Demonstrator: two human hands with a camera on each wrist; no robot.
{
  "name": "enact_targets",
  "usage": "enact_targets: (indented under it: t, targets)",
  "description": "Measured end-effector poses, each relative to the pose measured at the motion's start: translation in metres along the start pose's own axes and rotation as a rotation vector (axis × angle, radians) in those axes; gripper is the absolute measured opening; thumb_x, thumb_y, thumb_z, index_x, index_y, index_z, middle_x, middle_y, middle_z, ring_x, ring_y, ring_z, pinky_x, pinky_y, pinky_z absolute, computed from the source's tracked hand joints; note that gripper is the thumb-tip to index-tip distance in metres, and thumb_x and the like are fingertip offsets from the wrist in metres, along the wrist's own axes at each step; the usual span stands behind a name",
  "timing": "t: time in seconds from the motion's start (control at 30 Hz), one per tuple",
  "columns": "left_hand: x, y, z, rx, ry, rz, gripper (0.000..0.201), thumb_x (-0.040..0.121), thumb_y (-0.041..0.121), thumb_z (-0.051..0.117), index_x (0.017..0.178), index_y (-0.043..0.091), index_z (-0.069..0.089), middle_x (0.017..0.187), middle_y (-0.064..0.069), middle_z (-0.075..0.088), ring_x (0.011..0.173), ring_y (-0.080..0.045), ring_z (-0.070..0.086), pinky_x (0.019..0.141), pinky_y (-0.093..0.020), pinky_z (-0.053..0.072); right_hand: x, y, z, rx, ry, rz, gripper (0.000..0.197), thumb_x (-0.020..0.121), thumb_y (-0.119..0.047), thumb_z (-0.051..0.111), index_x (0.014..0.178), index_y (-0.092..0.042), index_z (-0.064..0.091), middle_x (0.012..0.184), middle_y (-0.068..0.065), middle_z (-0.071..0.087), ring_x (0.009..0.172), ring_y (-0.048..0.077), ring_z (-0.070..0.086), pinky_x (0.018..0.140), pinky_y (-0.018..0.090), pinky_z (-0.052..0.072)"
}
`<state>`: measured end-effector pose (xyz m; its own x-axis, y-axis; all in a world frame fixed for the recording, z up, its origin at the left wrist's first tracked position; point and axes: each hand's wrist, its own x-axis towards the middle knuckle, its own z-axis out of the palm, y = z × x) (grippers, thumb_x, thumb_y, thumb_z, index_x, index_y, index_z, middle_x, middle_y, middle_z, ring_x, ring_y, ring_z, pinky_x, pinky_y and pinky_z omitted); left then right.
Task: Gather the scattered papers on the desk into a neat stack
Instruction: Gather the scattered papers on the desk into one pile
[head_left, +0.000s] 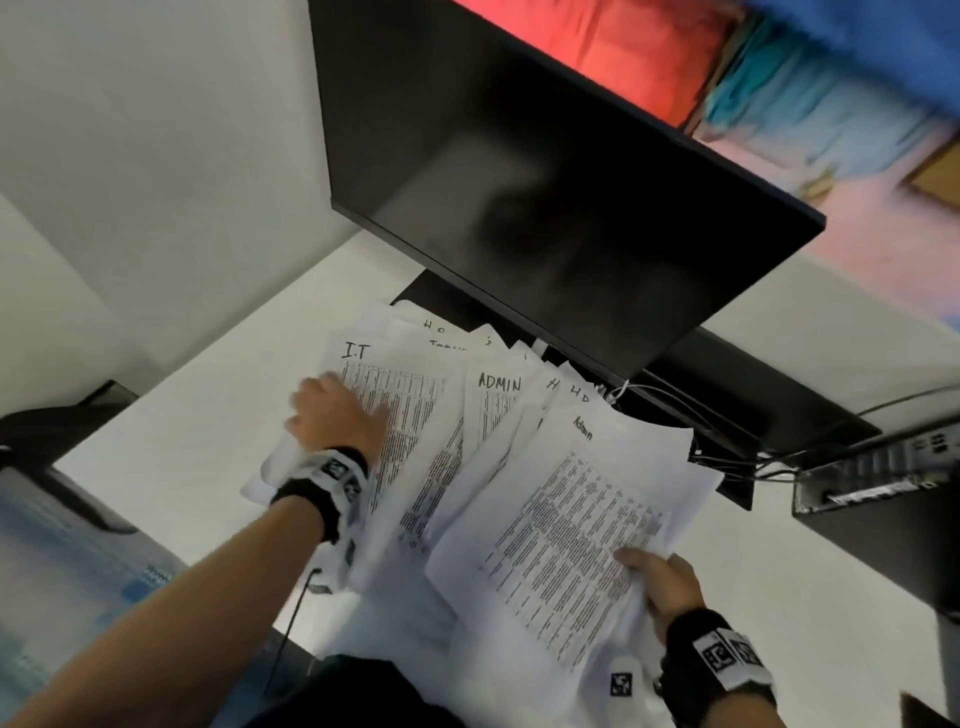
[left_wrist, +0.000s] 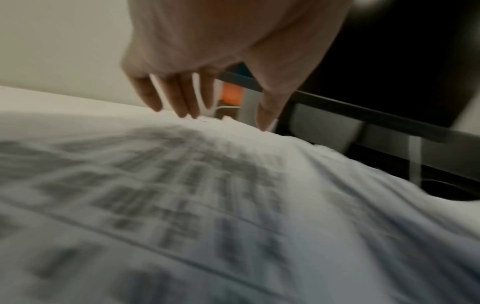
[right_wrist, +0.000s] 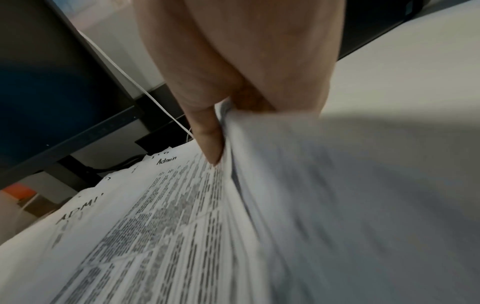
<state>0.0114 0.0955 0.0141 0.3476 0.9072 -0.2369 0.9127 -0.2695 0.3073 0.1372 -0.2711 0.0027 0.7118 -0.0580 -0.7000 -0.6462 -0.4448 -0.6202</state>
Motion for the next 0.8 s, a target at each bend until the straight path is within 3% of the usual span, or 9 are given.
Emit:
enact_targets:
  t: [0.1,0.2,0.3,0.43,0.5,0.57,0.67,0.73,0.8]
  targets:
    - [0.022,-0.024,-0.014,-0.062,-0.096,-0.289,0.108,0.069,0.072,0.067,0.139,-0.002,0.034,0.139,-0.021,0.039,0.13,-0.037,0.038,0.104,-0.054,0.036,-0.005,0.001,-0.006,0.032,-0.072,0.021,0.073,0.067,-0.009,0.079,0.131,0.014,0.052,0.101,0.012,0.062,0.083,0.027,0.057,0.065,0.034,0.045]
    - [0.017,-0.017,-0.007,-0.036,-0.197,-0.136,0.111,0.068,0.079,0.061,0.143,0.002,0.035,0.142,-0.019,0.038,0.132,-0.036,0.04,0.106,-0.057,0.035,0.0,0.003,-0.005,0.034,-0.111,0.022,0.109,0.035,-0.023,0.078,0.137,0.006,0.051,0.14,0.013,0.052,0.11,0.031,0.049,0.087,0.039,0.042]
    - [0.003,0.001,0.006,-0.085,-0.345,0.044,0.106,0.07,0.075,0.063,0.145,0.006,0.034,0.145,-0.017,0.04,0.131,-0.036,0.045,0.103,-0.053,0.043,-0.005,-0.002,0.0,0.068,-0.148,0.005,0.108,0.044,-0.024,0.081,0.143,0.002,0.045,0.154,0.011,0.043,0.132,0.035,0.042,0.097,0.041,0.039]
    - [-0.017,0.02,0.017,-0.171,-0.622,0.192,0.086,0.074,0.064,0.071,0.133,0.007,0.043,0.122,-0.009,0.061,0.097,-0.026,0.056,0.08,-0.035,0.047,-0.012,-0.006,0.011,0.152,-0.129,-0.059,0.131,0.036,-0.032,0.096,0.15,-0.004,0.039,0.156,0.012,0.043,0.144,0.03,0.036,0.112,0.04,0.029]
    - [-0.029,0.026,0.025,-0.165,-0.754,0.26,0.096,0.06,0.081,0.068,0.124,0.011,0.054,0.118,0.0,0.064,0.1,-0.022,0.057,0.089,-0.031,0.047,-0.018,-0.005,0.015,0.222,-0.053,-0.06,0.12,0.057,-0.021,0.092,0.155,-0.005,0.026,0.159,0.013,0.037,0.145,0.031,0.034,0.112,0.041,0.029]
    - [-0.039,0.027,0.038,-0.166,-0.83,0.327,0.126,0.037,0.093,0.065,0.134,0.014,0.055,0.134,-0.004,0.063,0.117,-0.025,0.06,0.103,-0.039,0.048,-0.021,0.0,0.011,0.284,-0.013,-0.04,0.117,0.063,-0.015,0.09,0.157,-0.006,0.02,0.161,0.015,0.033,0.145,0.032,0.034,0.114,0.043,0.029]
    - [-0.056,0.031,0.043,-0.228,-0.817,0.268,0.094,0.073,0.043,0.082,0.149,0.007,0.04,0.149,-0.012,0.049,0.133,-0.03,0.049,0.108,-0.036,0.042,-0.017,0.016,0.003,0.258,-0.039,0.008,0.127,0.035,-0.035,0.098,0.146,0.0,0.046,0.156,0.015,0.043,0.143,0.033,0.038,0.116,0.045,0.028]
    - [-0.064,0.033,0.043,-0.316,-0.789,0.314,0.069,0.078,0.017,0.079,0.14,0.005,0.052,0.138,-0.01,0.059,0.119,-0.027,0.059,0.095,-0.031,0.049,-0.009,0.033,-0.007,0.25,-0.071,0.057,0.122,0.015,-0.039,0.097,0.127,-0.001,0.066,0.145,0.016,0.056,0.136,0.034,0.047,0.115,0.049,0.033]
    - [-0.073,0.036,0.034,-0.418,-0.826,0.384,0.047,0.08,0.009,0.078,0.123,0.005,0.062,0.117,-0.005,0.069,0.103,-0.023,0.065,0.081,-0.025,0.049,-0.028,0.032,-0.016,0.27,-0.088,0.075,0.105,0.018,-0.032,0.097,0.115,0.002,0.072,0.128,0.021,0.066,0.121,0.038,0.059,0.109,0.051,0.042]
